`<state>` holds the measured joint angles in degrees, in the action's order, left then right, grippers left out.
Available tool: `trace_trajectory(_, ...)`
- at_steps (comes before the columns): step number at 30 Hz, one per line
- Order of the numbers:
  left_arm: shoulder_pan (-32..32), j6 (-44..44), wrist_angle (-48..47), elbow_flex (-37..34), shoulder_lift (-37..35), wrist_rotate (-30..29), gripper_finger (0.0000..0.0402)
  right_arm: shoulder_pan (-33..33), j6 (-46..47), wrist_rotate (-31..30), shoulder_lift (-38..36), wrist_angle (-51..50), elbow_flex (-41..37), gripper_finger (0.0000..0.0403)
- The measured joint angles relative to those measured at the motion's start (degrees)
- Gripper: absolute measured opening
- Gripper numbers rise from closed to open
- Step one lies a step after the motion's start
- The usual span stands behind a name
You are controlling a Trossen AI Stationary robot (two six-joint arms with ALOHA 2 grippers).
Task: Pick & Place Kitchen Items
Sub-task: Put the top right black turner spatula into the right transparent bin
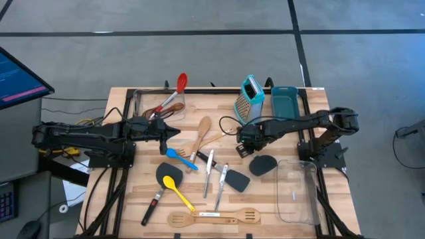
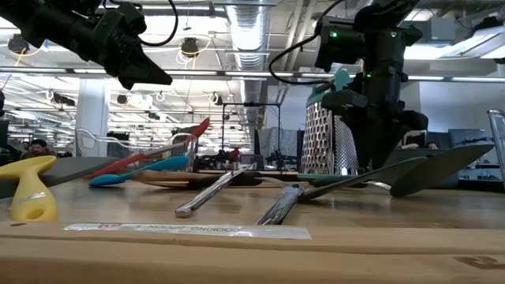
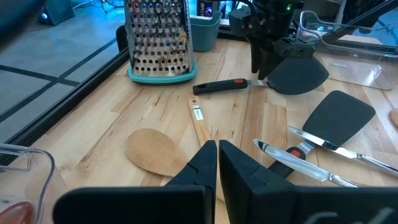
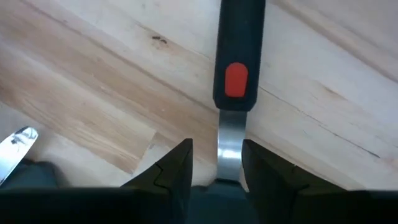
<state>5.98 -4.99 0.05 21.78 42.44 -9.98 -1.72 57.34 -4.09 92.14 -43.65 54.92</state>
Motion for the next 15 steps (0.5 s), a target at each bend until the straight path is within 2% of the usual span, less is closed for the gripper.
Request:
trace_trajectory(7,0.0,0.0,0.0,0.0,0.0,0.0,0.0003,2.0,3.1,-0.9,1.2,1.2,0.0,0.0133)
trace_trajectory(10,0.0,0.0,0.0,0.0,0.0,-0.1,0.0003,2.8,3.1,-0.9,4.1,2.5,1.1,0.0132)
trace_trajectory(15,0.0,0.0,0.0,0.0,0.0,-0.2,0.0003,2.9,-0.6,-1.9,9.4,-4.9,6.7,0.0133)
